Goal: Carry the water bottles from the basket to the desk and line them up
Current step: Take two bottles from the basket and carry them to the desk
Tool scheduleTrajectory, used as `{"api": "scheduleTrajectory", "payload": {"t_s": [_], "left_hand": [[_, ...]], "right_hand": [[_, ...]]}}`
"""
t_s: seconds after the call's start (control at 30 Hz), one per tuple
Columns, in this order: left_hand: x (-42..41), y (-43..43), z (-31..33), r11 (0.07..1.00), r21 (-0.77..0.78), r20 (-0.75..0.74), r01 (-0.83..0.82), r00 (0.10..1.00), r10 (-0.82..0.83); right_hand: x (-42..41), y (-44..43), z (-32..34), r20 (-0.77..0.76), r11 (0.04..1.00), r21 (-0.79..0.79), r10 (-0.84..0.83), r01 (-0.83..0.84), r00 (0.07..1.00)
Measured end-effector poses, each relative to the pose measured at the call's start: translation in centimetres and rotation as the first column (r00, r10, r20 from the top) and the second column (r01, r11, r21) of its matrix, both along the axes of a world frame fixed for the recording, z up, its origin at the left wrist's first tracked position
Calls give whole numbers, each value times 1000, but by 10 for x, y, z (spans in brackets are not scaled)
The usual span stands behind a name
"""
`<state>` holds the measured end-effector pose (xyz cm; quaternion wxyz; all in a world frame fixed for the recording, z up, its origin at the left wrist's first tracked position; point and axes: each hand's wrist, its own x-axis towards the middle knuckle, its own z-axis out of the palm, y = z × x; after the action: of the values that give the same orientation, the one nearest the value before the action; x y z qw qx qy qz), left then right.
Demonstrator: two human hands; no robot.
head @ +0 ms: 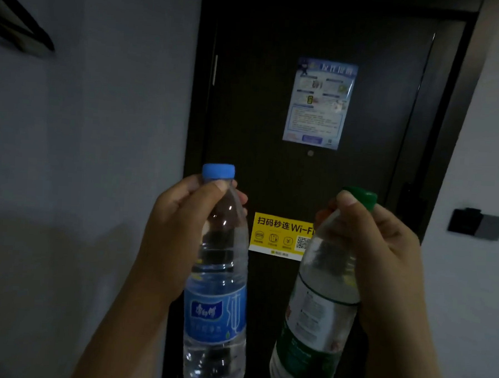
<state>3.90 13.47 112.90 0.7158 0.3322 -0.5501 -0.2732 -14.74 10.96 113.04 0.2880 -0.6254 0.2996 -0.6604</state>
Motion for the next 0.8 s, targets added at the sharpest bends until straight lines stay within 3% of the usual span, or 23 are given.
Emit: {"api": "scheduleTrajectory", "payload": {"t_s": [0.37, 0.53, 0.7, 0.8], "left_hand": [[-4, 10, -30, 965, 4, 83, -263, 962, 261], [-14, -6, -39, 917, 27, 21, -397, 918, 397], [-27, -18, -43, 801, 75, -42, -594, 801, 597], [-30, -15, -50, 664, 92, 17, -742, 668, 744]], "right_hand": [[12, -16, -22, -2, 994, 40, 103, -103, 995], [16, -51, -23, -18, 973, 15, 229, -229, 973], [29, -90, -22, 8, 900, -8, 435, -435, 900], [43, -106, -32, -20, 838, 7, 546, -546, 838]]}}
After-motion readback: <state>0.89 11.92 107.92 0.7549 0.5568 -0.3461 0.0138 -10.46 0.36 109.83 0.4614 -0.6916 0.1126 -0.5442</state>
